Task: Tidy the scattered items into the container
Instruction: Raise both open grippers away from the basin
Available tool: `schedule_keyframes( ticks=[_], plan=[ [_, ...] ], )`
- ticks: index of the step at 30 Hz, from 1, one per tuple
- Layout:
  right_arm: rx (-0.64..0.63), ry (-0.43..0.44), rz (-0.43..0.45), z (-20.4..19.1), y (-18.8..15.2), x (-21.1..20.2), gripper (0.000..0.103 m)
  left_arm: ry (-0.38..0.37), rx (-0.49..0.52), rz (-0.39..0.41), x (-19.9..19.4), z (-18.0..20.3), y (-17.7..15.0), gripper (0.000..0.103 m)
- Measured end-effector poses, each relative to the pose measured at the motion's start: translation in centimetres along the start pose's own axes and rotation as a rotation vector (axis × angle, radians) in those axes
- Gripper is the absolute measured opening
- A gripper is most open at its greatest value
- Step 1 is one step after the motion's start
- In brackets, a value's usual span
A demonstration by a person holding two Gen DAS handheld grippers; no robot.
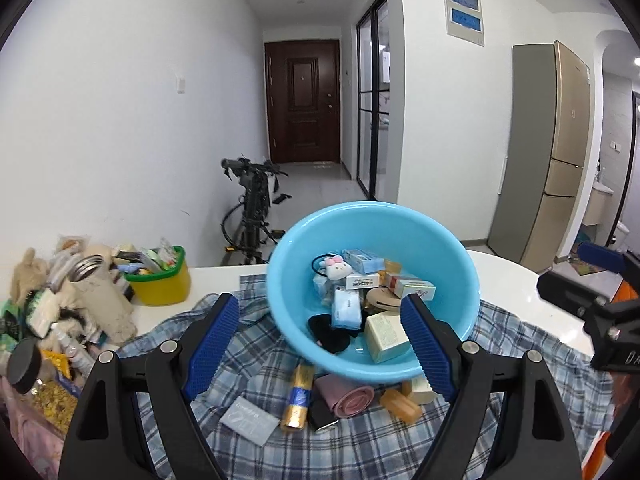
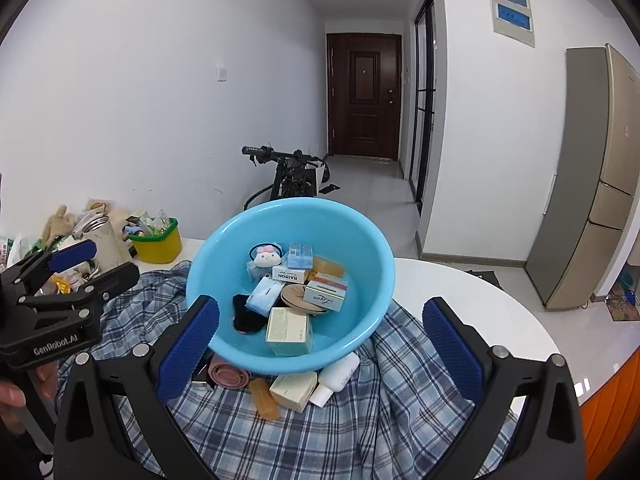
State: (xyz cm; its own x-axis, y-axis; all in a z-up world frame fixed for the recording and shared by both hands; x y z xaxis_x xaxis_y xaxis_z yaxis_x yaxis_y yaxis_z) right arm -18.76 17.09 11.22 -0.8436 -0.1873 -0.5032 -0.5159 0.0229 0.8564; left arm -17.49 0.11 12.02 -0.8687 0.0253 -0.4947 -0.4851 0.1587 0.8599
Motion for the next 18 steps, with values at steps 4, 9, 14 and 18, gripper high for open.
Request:
schedule_keyframes(
  ticks=[4, 9, 14, 18],
  plan=[
    [0.005, 0.022, 0.013, -0.5, -1.0, -1.5, 0.102, -0.033, 0.007, 0.015, -2.0, 0.5, -1.0, 0.085],
    [0.0, 0.041, 0.038, -1.1, -2.3, -3.6, 0.102, -0.051, 0.052, 0.059, -4.8, 1.6, -1.7, 0.086],
    [0.003, 0.042, 0.086, -1.1, -3.5, -5.4, 0.102, -0.024, 0.068, 0.11, -6.3, 2.0, -3.0, 0.087],
    [0.008, 0.041, 0.096, -0.8, -4.8, -5.9, 0.102, -0.027, 0.05, 0.115, -6.9, 1.9, -4.7, 0.087]
  ],
)
Point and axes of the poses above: each gripper's, at about its wrist camera, not at the fingertips, and x roughly the way its jaws point, z to its right, y to its top, the point moved 6 cm from there along x, roughly the way its jaws point, and after that the axes turned 7 degrees about x, right-handed, at the moved point
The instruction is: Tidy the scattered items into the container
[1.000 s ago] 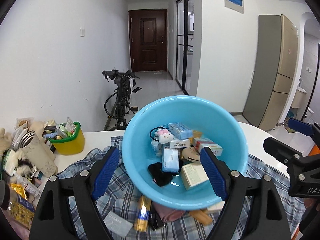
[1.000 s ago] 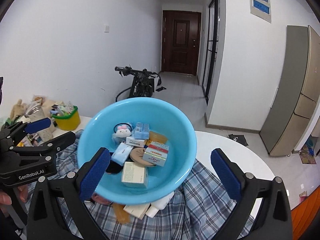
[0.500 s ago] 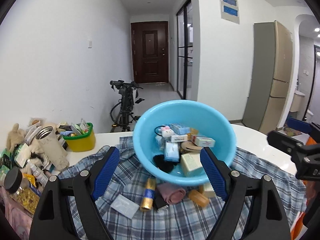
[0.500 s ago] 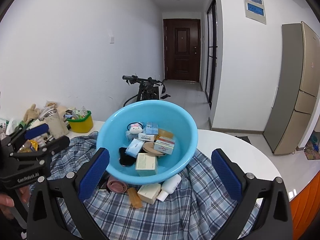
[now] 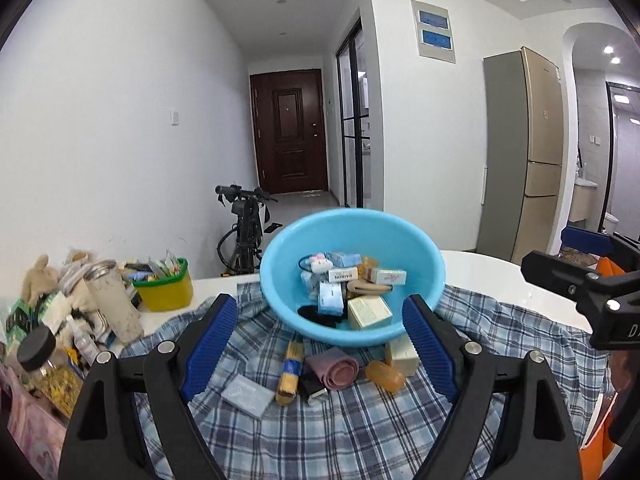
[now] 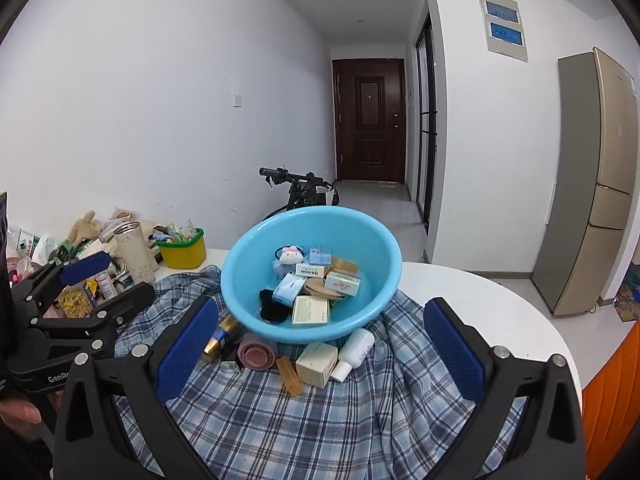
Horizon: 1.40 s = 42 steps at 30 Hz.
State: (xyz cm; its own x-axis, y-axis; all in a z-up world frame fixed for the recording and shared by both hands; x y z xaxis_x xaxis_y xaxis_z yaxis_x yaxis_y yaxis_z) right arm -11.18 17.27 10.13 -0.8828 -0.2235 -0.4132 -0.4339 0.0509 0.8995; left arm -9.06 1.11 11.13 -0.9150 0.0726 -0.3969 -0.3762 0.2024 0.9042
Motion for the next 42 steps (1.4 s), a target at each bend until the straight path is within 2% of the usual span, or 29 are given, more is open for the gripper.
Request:
schedule_keyframes(
  ticks=[5, 8, 10, 13, 27, 34, 39, 42],
  plan=[
    [0.017, -0.018, 0.037, 0.8, -1.5, -0.4, 0.102, 0.011, -0.016, 0.021, -0.3, 0.1, -2.0, 0.087],
    [0.025, -0.028, 0.059, 1.2, -2.4, -0.6, 0.102, 0.028, -0.071, 0.104, -1.4, -0.5, -2.5, 0.087],
    [0.017, -0.039, 0.07, 1.4, -2.9, -0.6, 0.102, 0.027, -0.093, 0.142, -2.1, -0.9, -2.8, 0.101],
    [0.016, -0.039, 0.086, 1.5, -3.6, -0.7, 0.102, 0.024, -0.111, 0.165, -2.4, -1.3, -3.4, 0.103],
    [-0.035, -0.049, 0.186, 0.9, -6.7, -1.4, 0.102, 0.039, -0.055, 0.124, -0.5, 0.2, -7.8, 0.103],
    [-0.045, -0.07, 0.218, 0.8, -8.8, -0.8, 0.102, 0.048, -0.071, 0.175, 0.0, 0.8, -9.8, 0.103],
    [-0.032, -0.109, 0.246, 1.7, -10.0, -0.2, 0.102, 0.044, -0.107, 0.153, 1.1, 0.8, -11.4, 0.103],
    [-0.002, -0.1, 0.237, 2.2, -10.7, 0.2, 0.102, 0.057, -0.107, 0.15, 1.6, 0.9, -12.1, 0.103]
  ],
)
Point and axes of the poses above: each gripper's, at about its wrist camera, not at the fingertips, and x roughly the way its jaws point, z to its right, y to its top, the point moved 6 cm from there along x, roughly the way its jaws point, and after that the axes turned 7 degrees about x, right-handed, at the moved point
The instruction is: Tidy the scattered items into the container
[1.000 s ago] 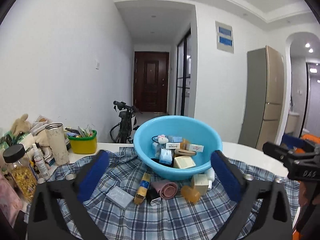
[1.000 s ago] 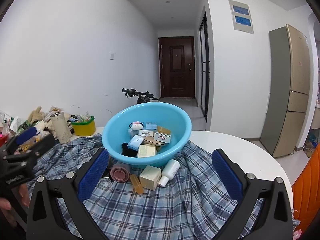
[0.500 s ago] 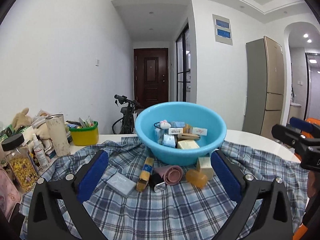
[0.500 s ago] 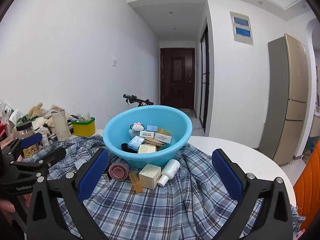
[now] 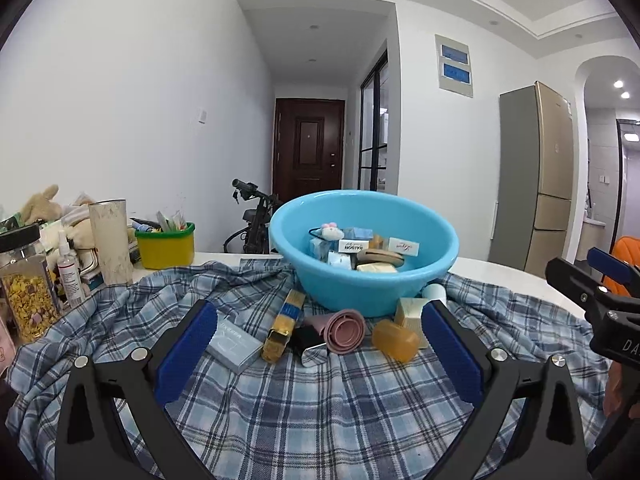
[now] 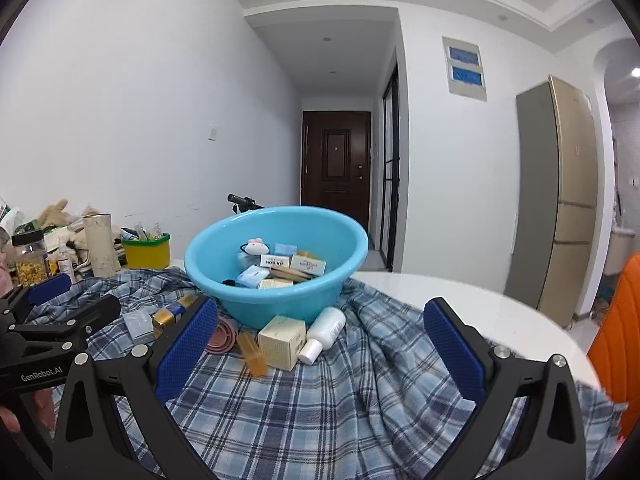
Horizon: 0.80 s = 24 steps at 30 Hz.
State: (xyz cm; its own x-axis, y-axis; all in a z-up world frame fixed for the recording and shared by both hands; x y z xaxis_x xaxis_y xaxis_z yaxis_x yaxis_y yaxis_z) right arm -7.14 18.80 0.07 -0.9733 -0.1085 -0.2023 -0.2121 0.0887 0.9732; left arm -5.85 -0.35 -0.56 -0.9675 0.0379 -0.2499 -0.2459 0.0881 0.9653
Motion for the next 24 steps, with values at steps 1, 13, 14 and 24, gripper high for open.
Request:
schedule_keyframes(
  ticks=[1, 13, 14, 24],
  plan=[
    [0.0, -0.002, -0.002, 0.1, -0.2, 0.1, 0.102, 0.004, 0.003, 0.001, 0.1, 0.1, -0.2, 0.103],
    [-0.042, 0.024, 0.012, -1.0, -1.8, 0.6, 0.102, 0.02, 0.025, 0.047, -0.4, 0.4, -0.9, 0.103],
    [-0.046, 0.026, 0.013, -1.0, -1.8, 0.7, 0.102, 0.013, 0.022, 0.043, -0.4, 0.4, -1.0, 0.103],
    [-0.028, 0.027, -0.01, -0.3, -2.6, 1.3, 0.102, 0.02, 0.015, -0.02, 0.9, 0.2, -1.8, 0.103]
  ],
)
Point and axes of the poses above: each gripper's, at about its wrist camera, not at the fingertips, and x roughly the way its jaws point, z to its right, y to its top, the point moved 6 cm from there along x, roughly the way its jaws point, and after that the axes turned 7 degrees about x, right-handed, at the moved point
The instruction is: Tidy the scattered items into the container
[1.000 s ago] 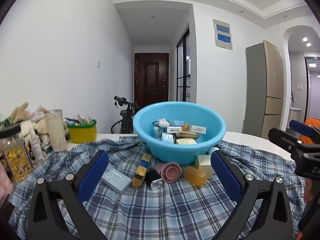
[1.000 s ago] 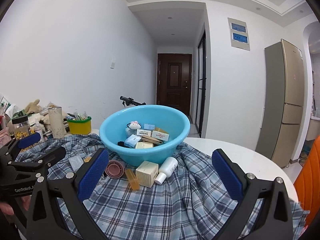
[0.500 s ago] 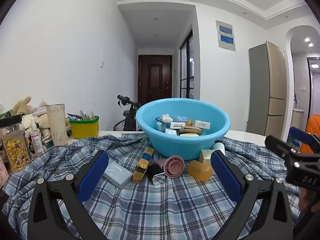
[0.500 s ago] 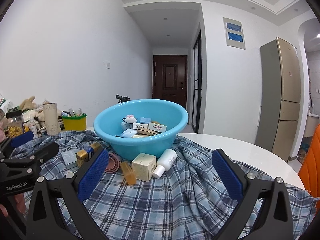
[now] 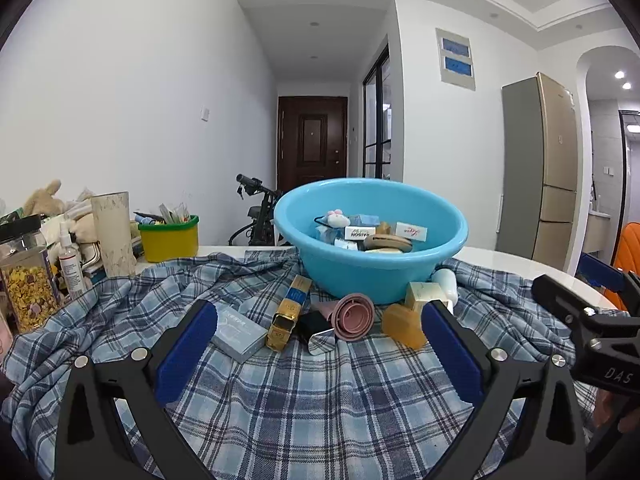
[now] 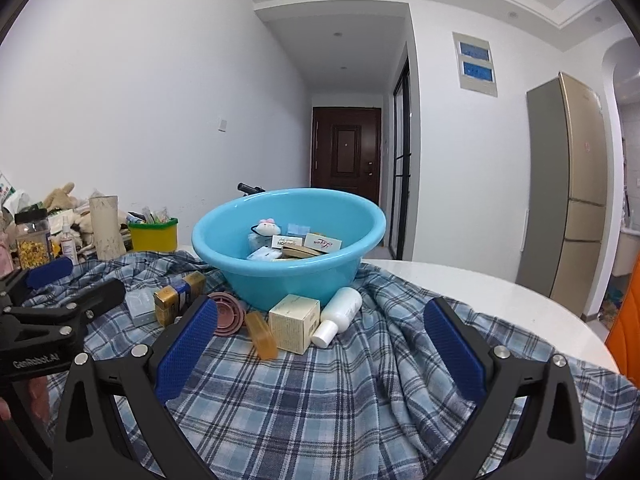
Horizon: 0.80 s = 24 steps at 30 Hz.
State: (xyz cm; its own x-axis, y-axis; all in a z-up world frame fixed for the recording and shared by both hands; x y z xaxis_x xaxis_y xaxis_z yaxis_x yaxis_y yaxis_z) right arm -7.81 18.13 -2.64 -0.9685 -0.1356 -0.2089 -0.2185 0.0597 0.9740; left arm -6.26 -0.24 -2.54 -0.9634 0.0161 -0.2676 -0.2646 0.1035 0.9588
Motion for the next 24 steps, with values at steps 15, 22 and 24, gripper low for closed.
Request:
schedule_keyframes(
  ticks=[15, 22, 24],
  plan=[
    [0.027, -0.036, -0.088, 0.9, -0.9, 1.5, 0.102, -0.011, 0.009, -0.017, 0.5, 0.3, -0.3, 0.103],
    [0.029, -0.036, -0.089, 0.8, -0.9, 1.5, 0.102, -0.01, 0.009, -0.017, 0.5, 0.3, -0.3, 0.103],
    [0.029, -0.036, -0.089, 0.8, -0.9, 1.5, 0.102, -0.011, 0.009, -0.017, 0.5, 0.3, -0.3, 0.103]
  ],
)
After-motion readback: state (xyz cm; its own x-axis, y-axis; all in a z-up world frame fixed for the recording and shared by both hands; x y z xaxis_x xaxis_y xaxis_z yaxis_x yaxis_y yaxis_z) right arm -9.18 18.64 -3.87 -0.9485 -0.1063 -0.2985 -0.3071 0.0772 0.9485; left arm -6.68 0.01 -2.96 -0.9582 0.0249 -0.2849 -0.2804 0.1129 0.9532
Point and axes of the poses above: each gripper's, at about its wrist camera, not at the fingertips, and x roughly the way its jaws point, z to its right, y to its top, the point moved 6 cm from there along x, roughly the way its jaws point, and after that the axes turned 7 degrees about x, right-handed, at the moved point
